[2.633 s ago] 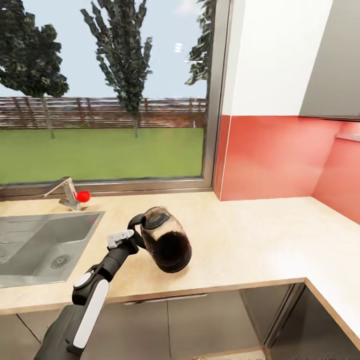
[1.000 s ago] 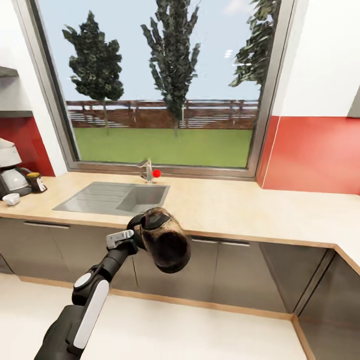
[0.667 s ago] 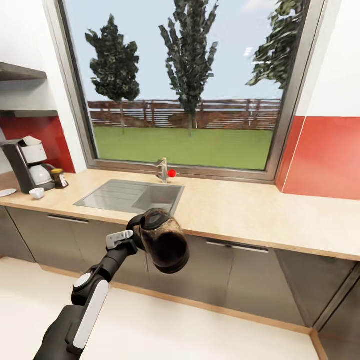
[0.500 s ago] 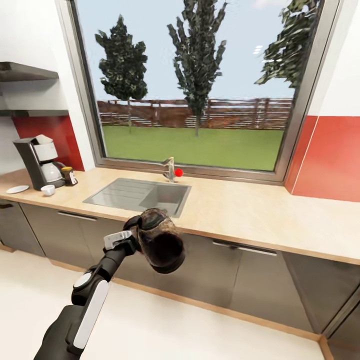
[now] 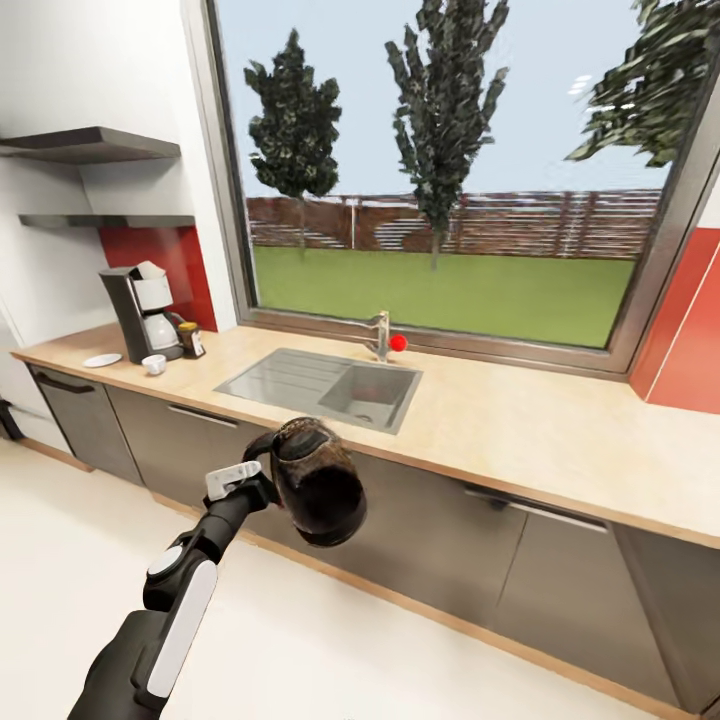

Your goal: Set up a coffee station on the kitchen countertop: keep the coffee maker on the countertop, move the bottle of coffee from the kitchen shelf to the counter next to the coffee maker, place a paper coffee filter on top of the coffee maker, put the saucer next to the coffee maker with the coffee cup on the saucer, and place the electric kettle next to the coffee maker.

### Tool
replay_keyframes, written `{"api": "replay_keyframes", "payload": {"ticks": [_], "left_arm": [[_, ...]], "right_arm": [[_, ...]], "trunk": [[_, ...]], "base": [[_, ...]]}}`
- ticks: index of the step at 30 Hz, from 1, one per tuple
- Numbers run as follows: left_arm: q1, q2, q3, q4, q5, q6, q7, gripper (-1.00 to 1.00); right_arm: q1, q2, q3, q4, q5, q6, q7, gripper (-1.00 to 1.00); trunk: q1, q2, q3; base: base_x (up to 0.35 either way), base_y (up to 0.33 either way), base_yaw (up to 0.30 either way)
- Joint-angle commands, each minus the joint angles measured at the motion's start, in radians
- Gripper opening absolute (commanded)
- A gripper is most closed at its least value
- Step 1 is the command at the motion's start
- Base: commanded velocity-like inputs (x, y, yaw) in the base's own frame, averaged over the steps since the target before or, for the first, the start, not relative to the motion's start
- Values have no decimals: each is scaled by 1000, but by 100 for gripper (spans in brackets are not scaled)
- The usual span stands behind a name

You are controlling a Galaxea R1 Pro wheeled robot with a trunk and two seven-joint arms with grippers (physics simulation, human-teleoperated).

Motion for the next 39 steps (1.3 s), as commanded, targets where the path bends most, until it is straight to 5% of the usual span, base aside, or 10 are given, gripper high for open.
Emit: {"api": "replay_keyframes", "payload": {"ticks": [1,17,28,34,39], "left_arm": [[-1,0,-1,-2,10,4,9,-100],[-2,0,-7,-2,11,9,8,-100],[-3,0,-5,-2,10,13,10,-100],[-3,0,-3,-2,9,12,11,-100],[-2,0,-2,-2,8,12,24,-100]], "right_arm": [[0,-1,8,0,-3,-3,2,100],[0,5,8,-1,-3,-4,-111,100],[0,4,8,-211,-2,-2,-110,100],[0,-1,8,-378,-2,-1,-107,100],[0,-4,10,-396,0,-2,-106,100]], "trunk": [[0,-1,-2],[0,-1,-16],[0,-1,-16],[-23,41,0],[-42,76,14]], "base": [[0,0,266],[0,0,262],[0,0,277],[0,0,278],[0,0,278]]}}
